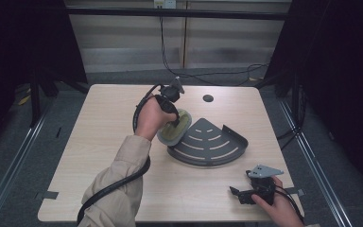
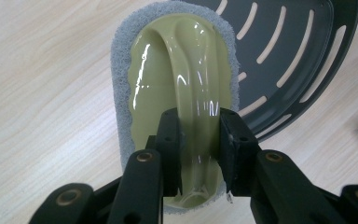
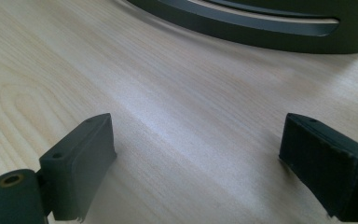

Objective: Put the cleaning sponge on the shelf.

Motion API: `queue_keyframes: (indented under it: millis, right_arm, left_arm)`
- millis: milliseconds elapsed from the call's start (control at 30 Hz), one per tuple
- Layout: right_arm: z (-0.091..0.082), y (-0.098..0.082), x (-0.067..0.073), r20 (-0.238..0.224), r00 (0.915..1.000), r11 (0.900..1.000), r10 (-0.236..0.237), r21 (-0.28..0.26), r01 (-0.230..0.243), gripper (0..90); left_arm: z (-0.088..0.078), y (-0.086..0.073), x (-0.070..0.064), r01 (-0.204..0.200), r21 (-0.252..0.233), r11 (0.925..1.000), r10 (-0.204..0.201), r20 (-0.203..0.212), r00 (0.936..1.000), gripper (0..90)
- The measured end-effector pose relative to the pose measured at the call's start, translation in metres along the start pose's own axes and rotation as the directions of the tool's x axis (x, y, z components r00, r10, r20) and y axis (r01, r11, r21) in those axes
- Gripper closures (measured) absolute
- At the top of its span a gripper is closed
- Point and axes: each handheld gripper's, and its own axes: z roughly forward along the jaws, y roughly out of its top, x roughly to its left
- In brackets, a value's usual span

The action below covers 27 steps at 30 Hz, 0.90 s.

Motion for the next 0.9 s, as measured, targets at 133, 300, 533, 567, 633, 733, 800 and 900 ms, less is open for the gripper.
queue_keyframes:
  millis: [133, 300, 533, 567, 633, 733, 800, 900]
  right_arm:
    - [0.0, 0.0, 0.0, 0.0, 1.0, 1.0, 0.0, 0.0, 0.0, 9.4]
    - [0.0, 0.0, 0.0, 0.0, 1.0, 1.0, 0.0, 0.0, 0.0, 9.4]
    - [0.0, 0.0, 0.0, 0.0, 1.0, 1.0, -0.001, 0.0, 0.001, 9.4]
    - [0.0, 0.0, 0.0, 0.0, 1.0, 1.0, -0.001, 0.0, 0.001, 9.4]
    - [0.0, 0.0, 0.0, 0.0, 1.0, 1.0, 0.0, -0.001, 0.0, 9.4]
    - [0.0, 0.0, 0.0, 0.0, 1.0, 1.0, 0.0, -0.001, 0.0, 9.4]
    - [0.0, 0.0, 0.0, 0.0, 1.0, 1.0, 0.0, 0.0, 0.0, 9.5]
    - [0.0, 0.0, 0.0, 0.0, 1.0, 1.0, 0.0, -0.001, 0.0, 9.4]
  left_arm:
    - [0.001, 0.006, -0.004, -0.011, -0.001, 0.9999, 0.011, -0.001, 0.9999, 71.7]
    - [0.003, 0.01, -0.007, -0.024, 0.005, 0.9997, 0.024, -0.003, 0.9997, 71.7]
    - [0.011, 0.016, -0.015, -0.048, 0.021, 0.9986, 0.048, 0.017, 0.9987, 71.7]
    - [0.013, 0.018, -0.017, -0.052, 0.021, 0.9984, 0.052, 0.018, 0.9985, 71.7]
    - [0.016, 0.019, -0.019, -0.058, 0.021, 0.9981, 0.058, 0.026, 0.998, 71.7]
    - [0.019, 0.021, -0.021, -0.067, 0.022, 0.9975, 0.066, 0.032, 0.9973, 71.7]
    - [0.023, 0.022, -0.022, -0.072, 0.023, 0.9972, 0.071, 0.033, 0.9969, 71.7]
    - [0.027, 0.023, -0.024, -0.072, 0.024, 0.9971, 0.071, 0.033, 0.9969, 71.7]
